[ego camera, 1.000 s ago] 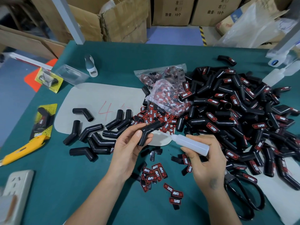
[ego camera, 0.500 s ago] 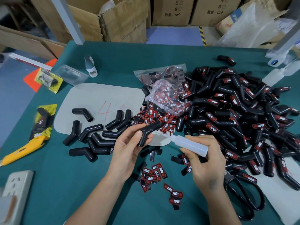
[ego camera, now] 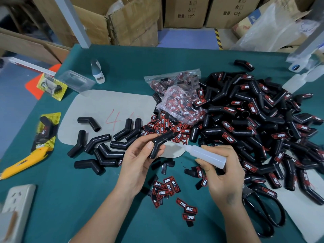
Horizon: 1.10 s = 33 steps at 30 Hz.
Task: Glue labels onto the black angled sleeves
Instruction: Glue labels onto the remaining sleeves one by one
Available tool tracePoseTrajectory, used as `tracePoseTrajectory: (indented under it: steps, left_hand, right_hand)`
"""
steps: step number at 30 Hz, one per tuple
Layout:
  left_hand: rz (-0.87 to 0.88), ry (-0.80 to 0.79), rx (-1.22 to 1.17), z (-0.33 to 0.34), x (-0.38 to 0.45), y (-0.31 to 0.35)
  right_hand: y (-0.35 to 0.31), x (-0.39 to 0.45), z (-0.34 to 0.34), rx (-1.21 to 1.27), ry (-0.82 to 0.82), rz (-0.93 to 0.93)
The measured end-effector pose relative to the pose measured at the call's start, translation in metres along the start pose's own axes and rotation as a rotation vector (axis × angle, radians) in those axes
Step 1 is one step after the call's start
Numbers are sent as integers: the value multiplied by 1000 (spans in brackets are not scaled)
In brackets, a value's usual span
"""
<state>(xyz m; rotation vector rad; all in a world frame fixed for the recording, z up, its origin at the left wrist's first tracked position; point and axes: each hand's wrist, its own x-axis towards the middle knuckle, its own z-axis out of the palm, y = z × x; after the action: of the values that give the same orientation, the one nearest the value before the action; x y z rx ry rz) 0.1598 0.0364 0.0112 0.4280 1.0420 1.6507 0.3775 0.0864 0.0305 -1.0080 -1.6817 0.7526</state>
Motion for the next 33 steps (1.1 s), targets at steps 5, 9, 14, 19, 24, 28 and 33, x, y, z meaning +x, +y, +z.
tracePoseTrajectory:
  steps: [5,9,14,19,24,28,33]
  left_hand:
    - [0,0,2,-1,-1,-1]
    - [3,-13,13,0,-1,1]
    - [1,-20,8,-1,-1,1]
    - [4,-28,19,0,0,1]
    - [14,-30,23,-1,-1,1]
    - [12,-22,7,-1,0,1]
    - [8,-8,-1,0,0,1]
  right_hand:
    - [1,-1,0,2,-19,-2]
    - [0,0,0,5,-13,-6]
    - [-1,0,0,0,-20,-18]
    - [-2,0,-1,-12,-31,-23]
    - [-1,0,-1,-24,-26,-31]
    - [-1,0,-2,-20,-26,-30]
    - [-1,0,0,-7,-34,-24]
